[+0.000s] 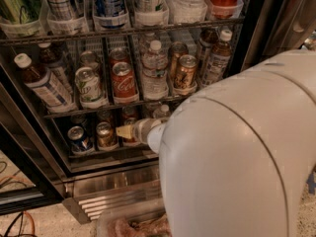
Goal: Pick coke can from bottom shelf of fridge
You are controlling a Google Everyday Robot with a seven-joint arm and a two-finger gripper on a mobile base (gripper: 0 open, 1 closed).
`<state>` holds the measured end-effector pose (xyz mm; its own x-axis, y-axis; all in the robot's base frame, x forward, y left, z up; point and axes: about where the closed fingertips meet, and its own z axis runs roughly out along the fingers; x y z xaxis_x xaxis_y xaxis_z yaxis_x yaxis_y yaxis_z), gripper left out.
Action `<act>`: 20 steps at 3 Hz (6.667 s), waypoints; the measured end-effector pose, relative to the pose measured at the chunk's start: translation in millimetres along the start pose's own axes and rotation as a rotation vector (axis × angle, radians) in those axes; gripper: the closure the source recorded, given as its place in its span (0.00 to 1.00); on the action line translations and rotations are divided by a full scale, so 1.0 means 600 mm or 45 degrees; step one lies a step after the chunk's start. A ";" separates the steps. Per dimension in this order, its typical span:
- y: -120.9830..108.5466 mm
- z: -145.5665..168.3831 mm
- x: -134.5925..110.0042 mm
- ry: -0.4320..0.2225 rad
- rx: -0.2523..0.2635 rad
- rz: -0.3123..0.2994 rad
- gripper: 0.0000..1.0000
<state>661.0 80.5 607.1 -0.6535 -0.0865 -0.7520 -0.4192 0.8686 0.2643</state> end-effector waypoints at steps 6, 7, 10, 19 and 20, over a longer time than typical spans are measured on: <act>-0.007 -0.002 -0.015 -0.009 -0.003 -0.005 1.00; 0.005 -0.017 -0.035 0.016 -0.016 0.009 1.00; 0.020 -0.070 -0.034 0.157 -0.011 0.082 1.00; 0.205 -0.259 0.182 0.461 -0.117 0.382 1.00; 0.226 -0.276 0.211 0.496 -0.128 0.438 1.00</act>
Offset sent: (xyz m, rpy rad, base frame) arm 0.0282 -0.0154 -0.0086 0.0094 -0.0036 0.0011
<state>416.8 106.6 647.7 -0.9418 0.0038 -0.3361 -0.1849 0.8292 0.5275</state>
